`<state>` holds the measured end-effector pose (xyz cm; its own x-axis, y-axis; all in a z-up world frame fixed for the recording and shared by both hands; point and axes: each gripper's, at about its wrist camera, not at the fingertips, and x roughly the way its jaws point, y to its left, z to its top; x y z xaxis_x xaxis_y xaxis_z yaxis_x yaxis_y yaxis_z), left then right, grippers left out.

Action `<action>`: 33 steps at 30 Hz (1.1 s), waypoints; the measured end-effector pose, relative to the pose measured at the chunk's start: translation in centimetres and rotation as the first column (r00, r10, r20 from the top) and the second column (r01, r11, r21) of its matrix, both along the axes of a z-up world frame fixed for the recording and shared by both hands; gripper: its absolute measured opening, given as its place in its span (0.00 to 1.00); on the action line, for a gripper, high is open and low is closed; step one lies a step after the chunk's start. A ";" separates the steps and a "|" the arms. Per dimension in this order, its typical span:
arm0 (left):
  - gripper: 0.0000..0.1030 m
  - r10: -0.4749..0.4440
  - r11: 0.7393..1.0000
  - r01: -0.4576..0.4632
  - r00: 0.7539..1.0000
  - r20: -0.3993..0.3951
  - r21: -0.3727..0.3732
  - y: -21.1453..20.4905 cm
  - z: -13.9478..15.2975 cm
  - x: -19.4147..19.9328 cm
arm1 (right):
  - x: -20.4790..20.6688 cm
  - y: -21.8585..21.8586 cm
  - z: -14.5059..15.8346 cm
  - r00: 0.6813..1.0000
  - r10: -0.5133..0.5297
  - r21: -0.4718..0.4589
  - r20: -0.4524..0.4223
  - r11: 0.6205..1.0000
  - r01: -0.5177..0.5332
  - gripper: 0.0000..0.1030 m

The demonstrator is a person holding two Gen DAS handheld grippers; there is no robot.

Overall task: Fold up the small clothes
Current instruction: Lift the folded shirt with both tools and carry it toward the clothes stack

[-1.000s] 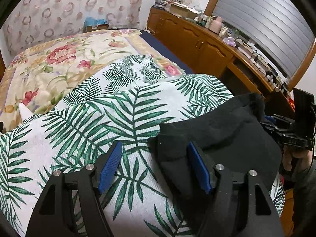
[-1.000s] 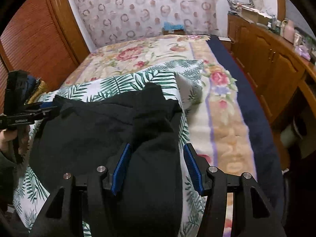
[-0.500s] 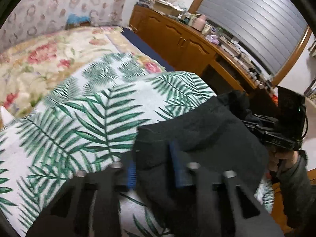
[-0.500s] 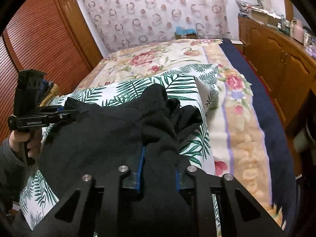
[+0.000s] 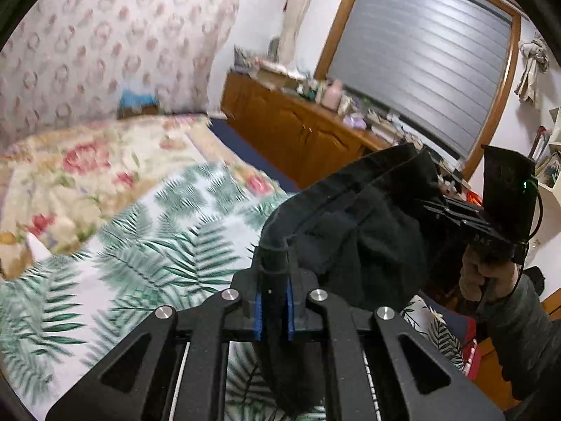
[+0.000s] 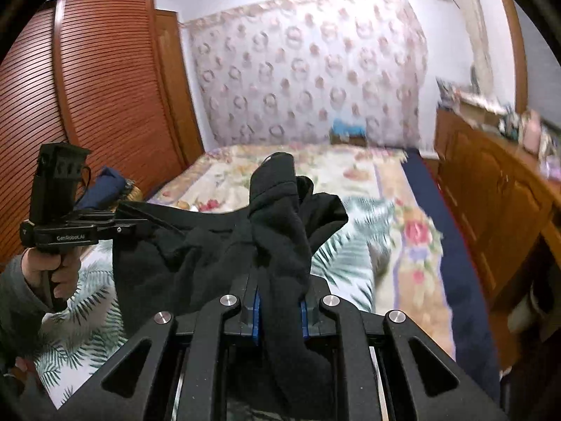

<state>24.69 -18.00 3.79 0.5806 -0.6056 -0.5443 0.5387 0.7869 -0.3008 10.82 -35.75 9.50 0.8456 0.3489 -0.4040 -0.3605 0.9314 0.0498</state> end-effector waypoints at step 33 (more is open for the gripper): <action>0.10 0.583 0.774 -0.631 0.744 0.327 0.055 26.8 5.0 -14.5 | 16.5 23.2 4.2 0.851 0.517 -0.205 0.091 0.846 -0.492 0.15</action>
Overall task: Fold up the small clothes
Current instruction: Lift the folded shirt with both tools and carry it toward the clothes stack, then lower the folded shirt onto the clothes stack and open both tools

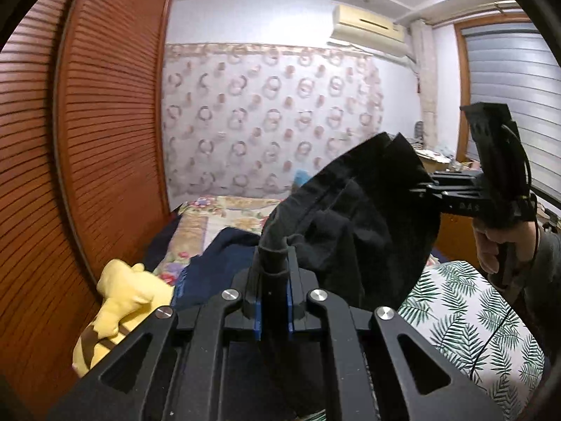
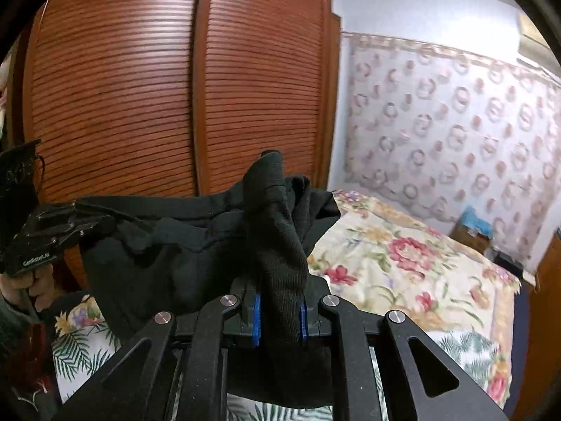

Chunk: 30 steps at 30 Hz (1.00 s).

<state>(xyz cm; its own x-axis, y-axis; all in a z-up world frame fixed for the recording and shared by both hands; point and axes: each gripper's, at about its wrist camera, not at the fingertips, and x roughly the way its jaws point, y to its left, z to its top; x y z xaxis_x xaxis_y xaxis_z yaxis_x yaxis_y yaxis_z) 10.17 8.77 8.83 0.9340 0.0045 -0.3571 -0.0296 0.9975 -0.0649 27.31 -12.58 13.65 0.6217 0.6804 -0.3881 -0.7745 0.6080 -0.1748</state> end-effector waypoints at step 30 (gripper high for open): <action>0.38 0.198 0.959 -0.227 0.965 -0.172 -0.169 7.2 -9.2 -1.4 | 15.7 7.1 -6.9 0.980 0.011 -0.161 -0.200 0.986 -0.043 0.42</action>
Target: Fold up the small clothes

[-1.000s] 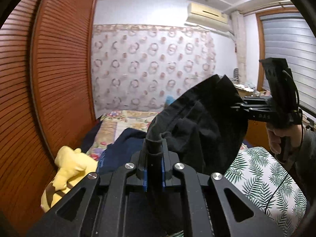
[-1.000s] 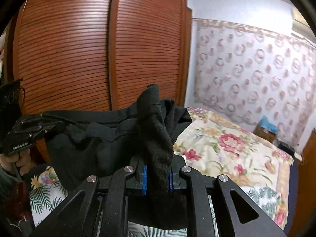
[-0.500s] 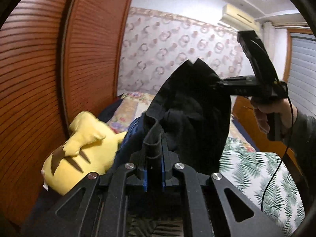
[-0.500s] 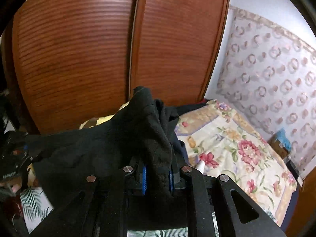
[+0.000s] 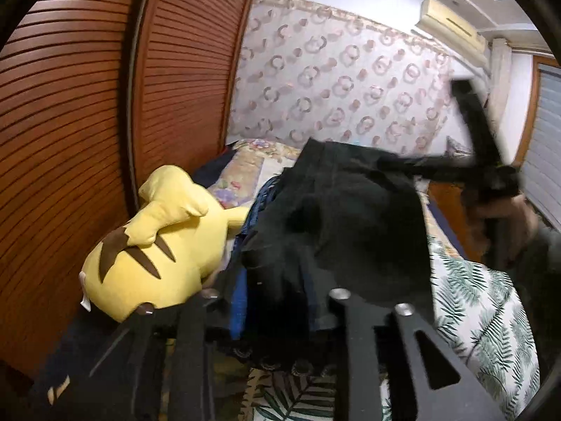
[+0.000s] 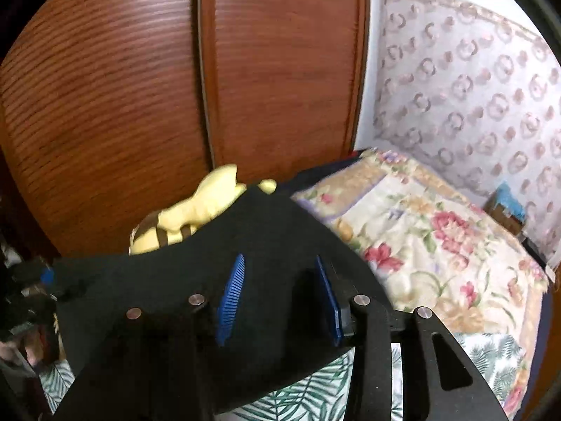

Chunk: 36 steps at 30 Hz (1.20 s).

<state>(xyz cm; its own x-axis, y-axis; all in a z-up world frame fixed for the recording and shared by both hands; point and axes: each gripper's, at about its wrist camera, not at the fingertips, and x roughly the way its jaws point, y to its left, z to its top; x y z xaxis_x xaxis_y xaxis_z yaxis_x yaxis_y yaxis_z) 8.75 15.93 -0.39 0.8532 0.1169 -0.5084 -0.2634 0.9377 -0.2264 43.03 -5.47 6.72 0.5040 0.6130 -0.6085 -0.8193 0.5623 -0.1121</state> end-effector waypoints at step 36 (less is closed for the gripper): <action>0.80 -0.292 0.940 0.276 0.955 0.051 0.201 -19.6 5.5 -1.1 | -29.5 -18.7 -2.0 0.865 -0.492 0.277 0.101 0.849 0.451 0.72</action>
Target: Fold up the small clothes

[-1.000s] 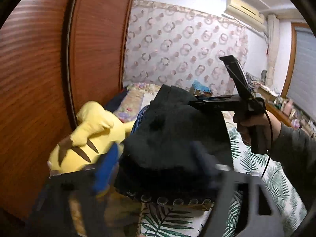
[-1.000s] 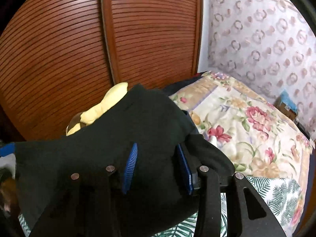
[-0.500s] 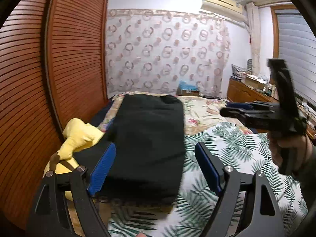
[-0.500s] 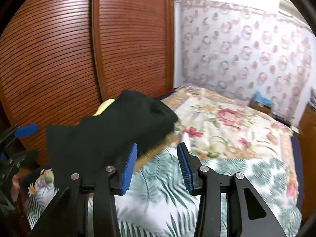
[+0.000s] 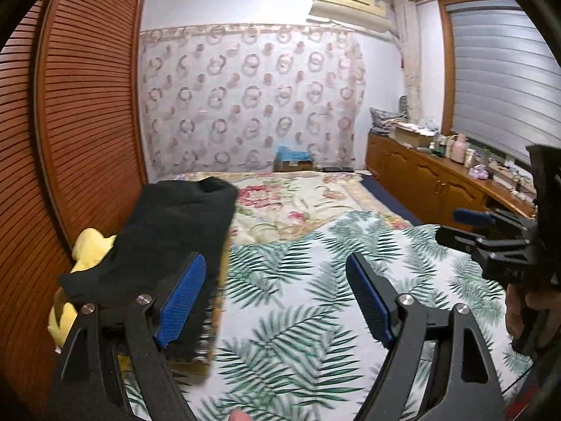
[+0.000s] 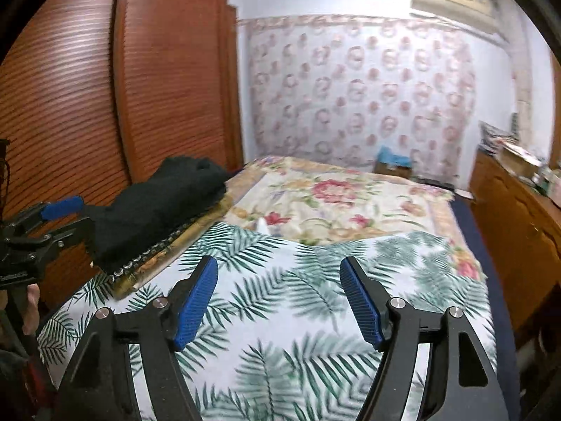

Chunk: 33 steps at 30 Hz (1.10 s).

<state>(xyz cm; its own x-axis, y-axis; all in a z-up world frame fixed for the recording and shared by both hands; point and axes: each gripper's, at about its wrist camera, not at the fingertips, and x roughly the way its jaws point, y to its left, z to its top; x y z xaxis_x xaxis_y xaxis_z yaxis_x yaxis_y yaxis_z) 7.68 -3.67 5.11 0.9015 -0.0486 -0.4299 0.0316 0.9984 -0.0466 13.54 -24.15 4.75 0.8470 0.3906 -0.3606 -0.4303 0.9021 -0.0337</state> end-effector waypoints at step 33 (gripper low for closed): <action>0.80 -0.044 0.999 0.045 0.997 0.060 -0.017 -4.8 4.2 -3.7 | -12.0 -0.2 -2.3 0.971 -0.207 0.154 0.122 0.970 0.188 0.72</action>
